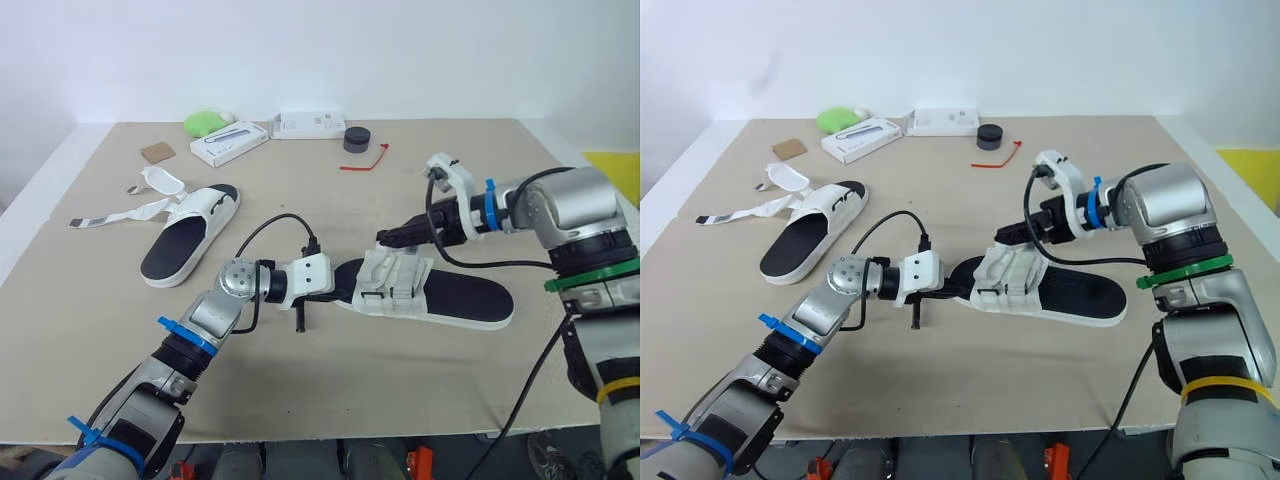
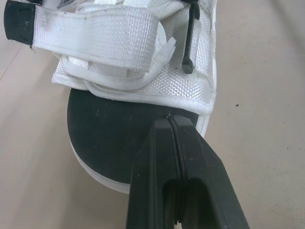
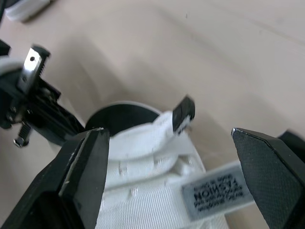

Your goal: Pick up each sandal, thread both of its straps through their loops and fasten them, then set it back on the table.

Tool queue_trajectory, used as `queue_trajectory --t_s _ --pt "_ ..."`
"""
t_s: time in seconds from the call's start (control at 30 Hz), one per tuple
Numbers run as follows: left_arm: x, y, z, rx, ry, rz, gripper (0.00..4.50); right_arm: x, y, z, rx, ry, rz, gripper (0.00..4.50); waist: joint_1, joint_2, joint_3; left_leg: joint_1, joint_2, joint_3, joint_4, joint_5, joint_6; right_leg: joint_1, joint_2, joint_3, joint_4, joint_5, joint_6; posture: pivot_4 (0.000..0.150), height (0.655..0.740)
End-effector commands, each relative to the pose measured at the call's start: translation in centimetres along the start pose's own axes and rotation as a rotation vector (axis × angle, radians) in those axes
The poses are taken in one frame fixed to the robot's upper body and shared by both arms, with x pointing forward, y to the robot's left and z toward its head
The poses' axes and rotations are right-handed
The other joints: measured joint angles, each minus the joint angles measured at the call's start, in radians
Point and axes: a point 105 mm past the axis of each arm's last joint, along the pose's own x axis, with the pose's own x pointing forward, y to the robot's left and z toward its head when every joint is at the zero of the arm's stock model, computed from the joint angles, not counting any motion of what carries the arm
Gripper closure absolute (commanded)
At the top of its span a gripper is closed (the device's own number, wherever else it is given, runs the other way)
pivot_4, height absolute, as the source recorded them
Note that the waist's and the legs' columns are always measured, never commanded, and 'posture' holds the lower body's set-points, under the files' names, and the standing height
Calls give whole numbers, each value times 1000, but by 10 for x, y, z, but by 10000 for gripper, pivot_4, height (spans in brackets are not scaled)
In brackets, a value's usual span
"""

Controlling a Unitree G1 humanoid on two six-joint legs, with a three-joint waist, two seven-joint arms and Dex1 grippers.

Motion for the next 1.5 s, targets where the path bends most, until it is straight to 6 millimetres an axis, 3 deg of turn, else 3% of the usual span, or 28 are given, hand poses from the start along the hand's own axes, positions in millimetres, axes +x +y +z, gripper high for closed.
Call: queue_trajectory --t_s 0.03,0.2,0.23,0.37,0.4,0.53,0.7,0.97,1.07,1.2,1.3,1.37,1.47,1.5 --pt "-2 -13 -28 -58 106 -43 45000 1 2 14 -23 -41 -1 965 0 0 0 0 0 0 0 0 0 0 0 0 0 0 0 1500 7400" --pt "-3 -12 -27 -55 108 -39 45000 14 1 14 -20 -33 4 965 0 0 0 0 0 0 0 0 0 0 0 0 0 0 0 1500 7400" --pt "-3 -12 -27 -56 109 -37 45000 17 0 14 -22 -31 3 3287 0 0 0 0 0 0 0 0 0 0 0 0 0 0 0 1500 7400" --pt "-5 -12 -28 -60 111 -30 45000 19 5 23 -57 -65 30 19229 -2 0 0 0 0 0 0 0 0 0 0 0 1 0 0 1500 7400" --pt "-5 -12 -28 -61 112 -29 45000 18 6 24 -65 -70 35 25563 -2 0 0 0 0 0 0 0 0 0 0 0 1 0 0 1500 7400" --pt "-6 -14 -29 -69 113 -28 45000 8 23 35 -123 -127 125 43587 -2 1 0 0 0 0 -1 0 0 0 0 0 1 -1 0 1500 7400" --pt "-6 -16 -29 -77 116 -39 45000 -29 69 46 -301 -284 365 44417 0 1 0 -1 0 -1 -2 0 0 0 1 0 1 -2 0 1500 7400" --pt "-10 -21 -38 -60 179 -103 45000 -51 112 21 -423 -268 545 44417 -11 2 -1 1 0 -1 -2 0 0 0 1 0 2 -2 -1 1500 7400" --pt "-11 -17 -40 -31 207 -112 45000 -53 136 -11 -523 -164 627 44417 -9 2 -1 1 0 -2 -2 0 0 1 1 0 2 -2 -1 1500 7400" --pt "-10 -17 -38 -34 198 -117 45000 -41 147 -59 -573 26 634 44417 -10 3 -2 1 0 -1 -2 0 0 1 1 0 2 -3 -1 1500 7400" --pt "-8 -18 -38 -36 193 -123 45000 -21 141 -108 -661 200 564 44417 -7 2 -3 2 0 -1 -2 0 0 1 1 0 2 -5 -4 1500 7400" --pt "-7 -19 -37 -37 191 -126 45000 -5 133 -118 -633 205 500 44417 -10 2 -4 2 0 -1 -1 0 0 1 1 0 2 -5 -5 1500 7400" --pt "-7 -20 -37 -37 189 -128 45000 11 123 -115 -583 167 425 44417 -14 2 -5 3 0 -1 0 0 0 1 1 0 2 -3 -5 1500 7400" --pt "-6 -19 -37 -37 188 -128 45000 13 119 -112 -555 165 400 40690 -14 1 -5 3 1 -1 0 1 -1 2 1 0 2 -3 -5 1500 7400"
